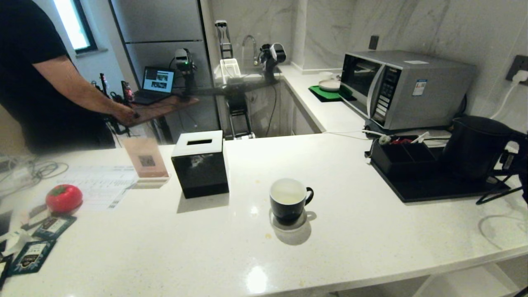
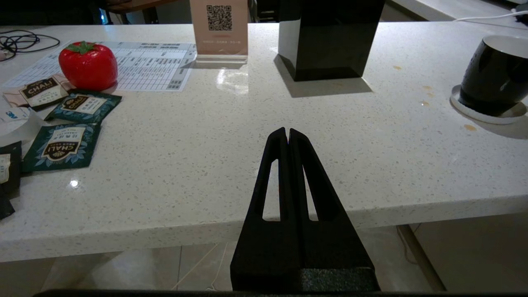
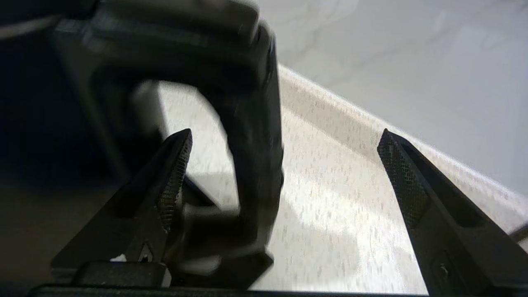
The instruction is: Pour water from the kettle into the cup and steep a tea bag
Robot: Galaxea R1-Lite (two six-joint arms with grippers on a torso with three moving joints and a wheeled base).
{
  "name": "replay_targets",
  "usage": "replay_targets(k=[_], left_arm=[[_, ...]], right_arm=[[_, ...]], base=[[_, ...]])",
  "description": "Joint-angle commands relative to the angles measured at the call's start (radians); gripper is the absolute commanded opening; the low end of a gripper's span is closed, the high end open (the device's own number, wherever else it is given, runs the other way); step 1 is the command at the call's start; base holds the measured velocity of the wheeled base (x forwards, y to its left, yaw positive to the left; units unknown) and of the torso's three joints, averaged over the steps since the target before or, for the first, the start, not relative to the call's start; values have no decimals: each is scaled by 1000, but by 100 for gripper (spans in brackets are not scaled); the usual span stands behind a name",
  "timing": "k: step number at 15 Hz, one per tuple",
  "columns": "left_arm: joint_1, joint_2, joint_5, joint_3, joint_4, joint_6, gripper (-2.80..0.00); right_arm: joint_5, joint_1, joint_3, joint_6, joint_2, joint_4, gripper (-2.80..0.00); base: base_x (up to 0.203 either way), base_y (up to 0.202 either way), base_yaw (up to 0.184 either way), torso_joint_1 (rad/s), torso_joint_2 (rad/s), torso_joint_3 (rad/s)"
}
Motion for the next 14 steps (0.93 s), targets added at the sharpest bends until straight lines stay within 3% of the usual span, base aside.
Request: replay_targets(k=[1,12,13,14], left_arm=[[0,2,0,0,0,0,-280],[0,2,0,0,0,0,-280],[0,2,0,0,0,0,-280],[0,2,0,0,0,0,-280]], right_arm=[[0,1,46,-1,-32,-15,0],[-2,1,329,-4,-232,-28,0],[-2,1,375,-5,-255,-27,-280],[-1,1,425,-4,-282,-26,-280]], base=[[0,0,0,0,0,0],[0,0,0,0,0,0],[0,0,0,0,0,0],[0,0,0,0,0,0]])
